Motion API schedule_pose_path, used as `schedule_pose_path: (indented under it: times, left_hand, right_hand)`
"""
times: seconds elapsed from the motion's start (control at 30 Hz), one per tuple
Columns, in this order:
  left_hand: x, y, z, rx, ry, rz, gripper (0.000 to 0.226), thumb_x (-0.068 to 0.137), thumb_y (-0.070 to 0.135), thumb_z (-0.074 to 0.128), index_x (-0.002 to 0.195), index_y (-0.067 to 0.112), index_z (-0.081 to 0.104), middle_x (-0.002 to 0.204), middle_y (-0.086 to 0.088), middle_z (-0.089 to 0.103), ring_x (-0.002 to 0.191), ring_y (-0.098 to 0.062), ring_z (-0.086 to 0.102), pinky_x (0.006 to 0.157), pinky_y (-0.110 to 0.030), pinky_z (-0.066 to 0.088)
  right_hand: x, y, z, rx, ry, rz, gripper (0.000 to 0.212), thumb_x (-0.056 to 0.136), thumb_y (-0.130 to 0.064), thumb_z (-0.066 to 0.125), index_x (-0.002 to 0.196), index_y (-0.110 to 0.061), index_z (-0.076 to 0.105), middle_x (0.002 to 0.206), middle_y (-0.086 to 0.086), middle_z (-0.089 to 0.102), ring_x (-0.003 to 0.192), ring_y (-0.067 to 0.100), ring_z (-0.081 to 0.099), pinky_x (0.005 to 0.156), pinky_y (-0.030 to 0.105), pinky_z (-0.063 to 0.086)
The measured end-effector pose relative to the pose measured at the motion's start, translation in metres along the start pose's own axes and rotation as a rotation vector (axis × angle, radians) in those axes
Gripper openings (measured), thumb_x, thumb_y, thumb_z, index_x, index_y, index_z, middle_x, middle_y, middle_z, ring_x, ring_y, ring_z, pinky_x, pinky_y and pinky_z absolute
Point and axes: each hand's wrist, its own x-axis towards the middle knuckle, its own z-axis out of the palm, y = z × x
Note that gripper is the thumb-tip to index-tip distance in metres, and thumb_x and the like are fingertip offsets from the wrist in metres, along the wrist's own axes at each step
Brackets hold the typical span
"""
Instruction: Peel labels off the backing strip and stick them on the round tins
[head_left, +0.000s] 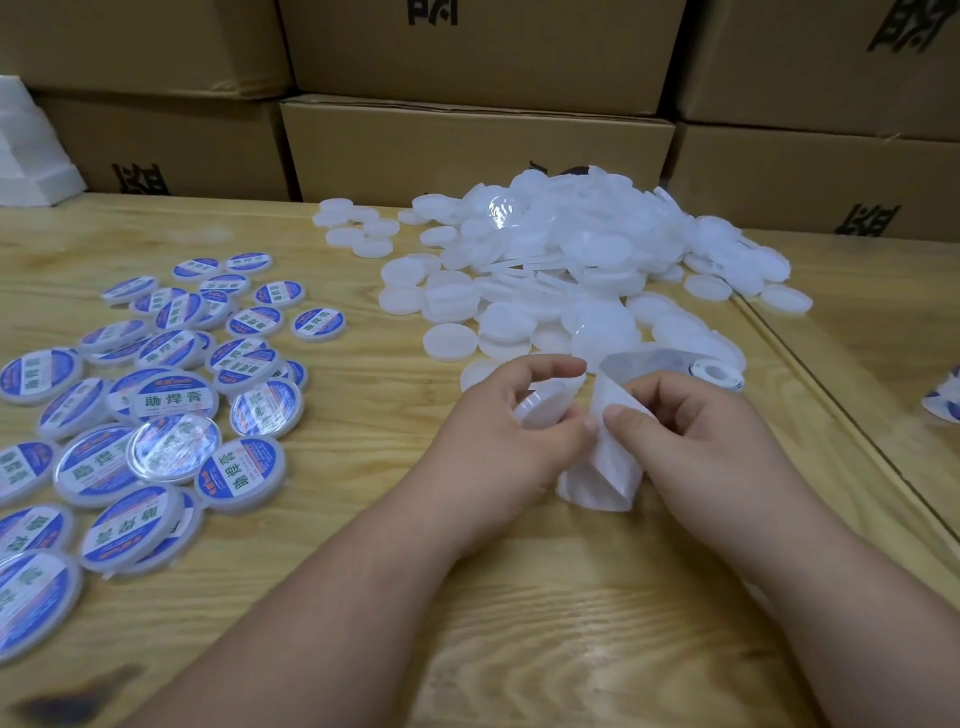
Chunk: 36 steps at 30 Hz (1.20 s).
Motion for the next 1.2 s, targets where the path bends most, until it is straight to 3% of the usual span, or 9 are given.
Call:
schedule_pose_path:
  times: [0.1,0.27,0.37,0.47,0.6,0.8,0.93,1.07,1.2]
  left_hand:
    - [-0.001,0.000,0.003,-0.013,0.016,0.011,0.021,0.090,0.019,0.074,0.102,0.036,0.070,0.084,0.011,0.071,0.075,-0.005,0.066,0.073,-0.024,0.056]
    - [-0.001,0.001,0.003,-0.059,0.053,0.029,0.024,0.084,0.021,0.083,0.095,0.038,0.070,0.100,0.007,0.074,0.082,-0.010,0.068,0.077,-0.027,0.058]
    - [-0.002,0.002,0.004,-0.023,0.018,0.038,0.025,0.082,0.027,0.085,0.096,0.039,0.069,0.098,0.010,0.074,0.082,-0.010,0.068,0.076,-0.026,0.057]
    - [-0.003,0.002,0.006,-0.022,0.003,0.048,0.024,0.080,0.025,0.084,0.096,0.035,0.069,0.095,0.008,0.074,0.075,-0.012,0.064,0.078,-0.037,0.059]
    - [-0.002,0.002,0.003,-0.033,0.008,0.052,0.022,0.085,0.019,0.081,0.096,0.034,0.070,0.089,0.011,0.071,0.077,-0.008,0.064,0.072,-0.028,0.056]
    - [0.000,0.002,0.001,-0.040,0.060,0.064,0.020,0.088,0.018,0.077,0.094,0.035,0.069,0.086,0.012,0.071,0.074,-0.003,0.063,0.067,-0.019,0.053]
    - [0.000,0.001,0.001,-0.041,0.088,0.072,0.021,0.087,0.017,0.079,0.096,0.033,0.069,0.081,0.014,0.069,0.074,0.000,0.064,0.069,-0.015,0.053]
    - [0.001,0.001,0.000,-0.030,0.112,0.063,0.017,0.088,0.020,0.077,0.094,0.034,0.070,0.078,0.014,0.069,0.071,0.000,0.063,0.066,-0.016,0.052]
    - [0.002,0.001,-0.003,0.012,0.169,0.060,0.020,0.089,0.017,0.072,0.091,0.037,0.070,0.072,0.019,0.068,0.065,0.000,0.061,0.062,-0.015,0.050]
  right_hand:
    - [0.000,-0.001,0.002,0.034,-0.033,0.027,0.017,0.088,-0.012,0.061,0.091,-0.025,0.072,0.086,0.019,0.072,0.073,0.035,0.065,0.066,0.041,0.051]
    - [-0.001,-0.006,0.003,0.087,-0.063,0.049,0.022,0.072,-0.026,0.056,0.084,-0.008,0.061,0.073,0.027,0.052,0.069,0.022,0.046,0.065,0.040,0.036]
    - [0.000,-0.003,0.002,0.129,-0.081,0.054,0.038,0.076,-0.038,0.064,0.074,-0.002,0.052,0.067,0.011,0.048,0.067,0.016,0.049,0.066,0.034,0.036]
    - [0.000,-0.003,0.002,0.161,-0.096,0.061,0.027,0.092,-0.032,0.070,0.069,-0.019,0.066,0.068,-0.006,0.070,0.067,0.006,0.065,0.061,0.019,0.047]
    - [0.000,-0.003,0.000,0.121,-0.087,0.110,0.018,0.095,-0.018,0.062,0.084,-0.022,0.074,0.089,0.017,0.075,0.077,0.019,0.070,0.073,0.037,0.052]
    - [-0.002,-0.007,0.002,0.105,-0.127,0.106,0.023,0.093,-0.016,0.059,0.090,-0.030,0.076,0.096,0.025,0.070,0.071,0.025,0.065,0.067,0.040,0.052]
    - [-0.005,-0.010,0.003,0.132,-0.168,0.103,0.030,0.076,-0.028,0.056,0.097,-0.029,0.078,0.102,0.027,0.072,0.100,0.045,0.066,0.090,0.061,0.053]
    - [-0.004,-0.008,0.002,0.132,-0.152,0.076,0.032,0.079,-0.023,0.055,0.098,-0.032,0.079,0.103,0.025,0.072,0.100,0.042,0.067,0.091,0.057,0.055]
    - [-0.003,-0.005,0.001,0.119,-0.120,0.074,0.042,0.093,-0.005,0.049,0.090,-0.034,0.079,0.087,-0.001,0.079,0.084,0.022,0.075,0.073,0.035,0.059]
